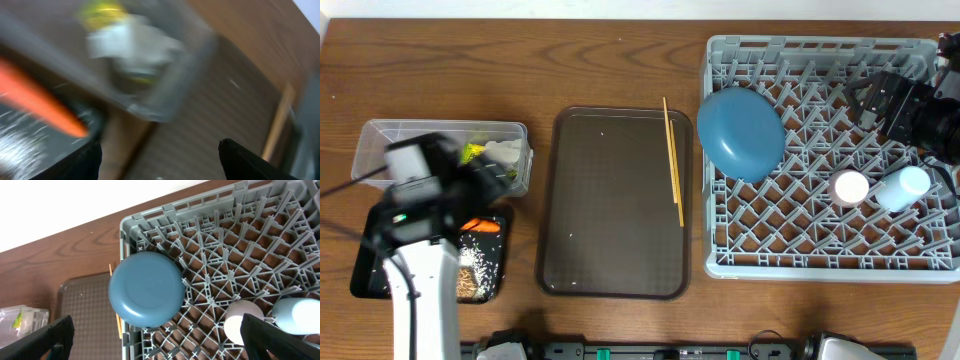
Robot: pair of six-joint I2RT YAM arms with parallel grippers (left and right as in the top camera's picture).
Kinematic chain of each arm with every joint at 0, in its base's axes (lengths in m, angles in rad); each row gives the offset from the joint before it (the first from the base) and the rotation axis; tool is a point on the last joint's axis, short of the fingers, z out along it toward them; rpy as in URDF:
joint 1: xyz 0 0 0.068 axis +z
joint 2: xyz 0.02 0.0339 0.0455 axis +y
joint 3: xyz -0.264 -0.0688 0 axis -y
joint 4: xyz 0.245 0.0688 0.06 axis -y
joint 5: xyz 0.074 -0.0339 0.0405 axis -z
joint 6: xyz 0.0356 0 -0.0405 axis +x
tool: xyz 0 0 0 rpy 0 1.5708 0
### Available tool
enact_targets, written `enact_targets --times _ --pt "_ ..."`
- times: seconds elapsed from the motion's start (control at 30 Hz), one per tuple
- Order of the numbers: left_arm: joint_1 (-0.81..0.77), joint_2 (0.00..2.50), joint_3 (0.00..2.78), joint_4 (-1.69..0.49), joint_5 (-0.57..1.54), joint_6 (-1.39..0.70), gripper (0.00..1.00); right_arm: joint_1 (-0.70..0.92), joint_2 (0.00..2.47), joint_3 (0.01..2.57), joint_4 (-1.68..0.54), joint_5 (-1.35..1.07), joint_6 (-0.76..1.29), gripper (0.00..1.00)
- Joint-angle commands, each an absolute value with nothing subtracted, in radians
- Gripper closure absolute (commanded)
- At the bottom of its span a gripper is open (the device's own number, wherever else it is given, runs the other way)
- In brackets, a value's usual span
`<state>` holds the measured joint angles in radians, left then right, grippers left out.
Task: Sort waste into correct bins and load items into the dishwasher rack
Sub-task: 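Carry the carrot to the black tray and drop it, then reach the right gripper to the wooden chopsticks on the brown tray and grasp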
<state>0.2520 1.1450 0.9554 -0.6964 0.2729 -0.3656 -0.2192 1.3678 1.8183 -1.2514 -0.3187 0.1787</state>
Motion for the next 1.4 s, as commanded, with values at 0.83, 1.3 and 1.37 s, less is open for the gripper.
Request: enact_targets --times 0.83,1.3,1.37 --pt "-0.373 1.446 0.975 -0.321 -0.020 -0.267 0.32 0.075 1.401 1.713 -1.160 -0.412 0.141 0.26" --pt "0.007 0.886 0.975 -0.691 -0.020 -0.269 0.02 0.670 1.777 1.541 -0.725 0.206 0.341 0.41" --pt "0.021 0.867 0.975 -0.727 -0.020 -0.266 0.02 0.703 1.844 1.541 -0.716 0.336 0.427 0.42"
